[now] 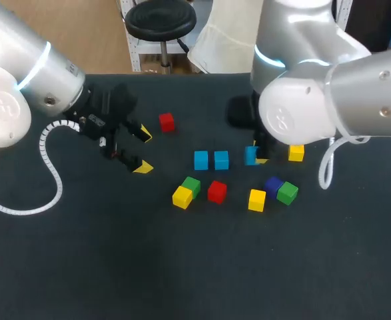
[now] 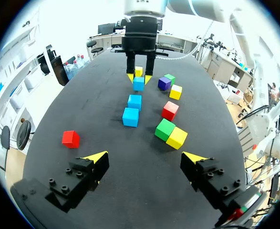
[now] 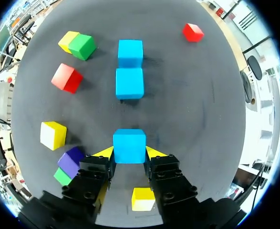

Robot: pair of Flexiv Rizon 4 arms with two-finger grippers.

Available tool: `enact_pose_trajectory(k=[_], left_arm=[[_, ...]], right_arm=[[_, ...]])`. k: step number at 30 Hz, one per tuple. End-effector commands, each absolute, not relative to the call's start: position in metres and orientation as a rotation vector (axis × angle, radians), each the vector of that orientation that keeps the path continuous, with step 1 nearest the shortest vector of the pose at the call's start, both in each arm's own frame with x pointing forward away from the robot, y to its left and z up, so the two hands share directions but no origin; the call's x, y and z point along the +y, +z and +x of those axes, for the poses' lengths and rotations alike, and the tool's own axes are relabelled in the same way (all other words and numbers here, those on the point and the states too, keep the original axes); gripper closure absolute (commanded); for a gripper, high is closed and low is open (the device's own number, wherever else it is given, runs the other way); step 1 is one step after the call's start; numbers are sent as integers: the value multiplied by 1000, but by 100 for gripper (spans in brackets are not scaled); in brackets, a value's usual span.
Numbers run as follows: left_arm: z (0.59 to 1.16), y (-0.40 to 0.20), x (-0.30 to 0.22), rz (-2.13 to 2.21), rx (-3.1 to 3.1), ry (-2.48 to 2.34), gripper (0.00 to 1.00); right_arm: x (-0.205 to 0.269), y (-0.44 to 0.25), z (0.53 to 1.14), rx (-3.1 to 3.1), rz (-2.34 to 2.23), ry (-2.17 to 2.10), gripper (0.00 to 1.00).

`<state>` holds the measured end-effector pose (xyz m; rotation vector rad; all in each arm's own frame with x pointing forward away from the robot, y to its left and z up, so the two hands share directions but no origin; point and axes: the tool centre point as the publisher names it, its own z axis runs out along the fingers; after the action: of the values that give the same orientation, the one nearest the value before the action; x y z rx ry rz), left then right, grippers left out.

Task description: Place the blue cubes, place green cubes on the blue cubes, place the yellow cubes on the green cubes, then place the red cubes on the yellow cubes, and place purple cube on the red cubes.

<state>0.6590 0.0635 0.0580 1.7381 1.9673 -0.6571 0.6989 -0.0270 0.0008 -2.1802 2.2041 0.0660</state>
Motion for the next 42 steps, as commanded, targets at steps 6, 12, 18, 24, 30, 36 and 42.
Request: enact_pose_trajectory(k=[6,12,18,24,30,36,42], left_arm=[[659,57,65,1738,1962,-658,0],[659,57,65,1738,1962,-658,0],[659,57,65,1738,1962,-658,0],[659,57,65,1738,1962,-658,0],[659,57,65,1738,1962,-658,0],[659,57,65,1738,1962,-658,0],[659,57,65,1738,1962,-658,0]], right_arm=[[-13,-6,705,2211,-2221,45,100],[-7,-9,707,2207,-2229,50,100],[-6,-12,708,2213,-2234,49,100],[-5,-15,709,2213,-2237,59,100],[-5,-16,710,2213,-2245,58,100],[-5,-16,711,2212,-2252,53,100],[-4,-16,710,2207,-2261,55,100]])
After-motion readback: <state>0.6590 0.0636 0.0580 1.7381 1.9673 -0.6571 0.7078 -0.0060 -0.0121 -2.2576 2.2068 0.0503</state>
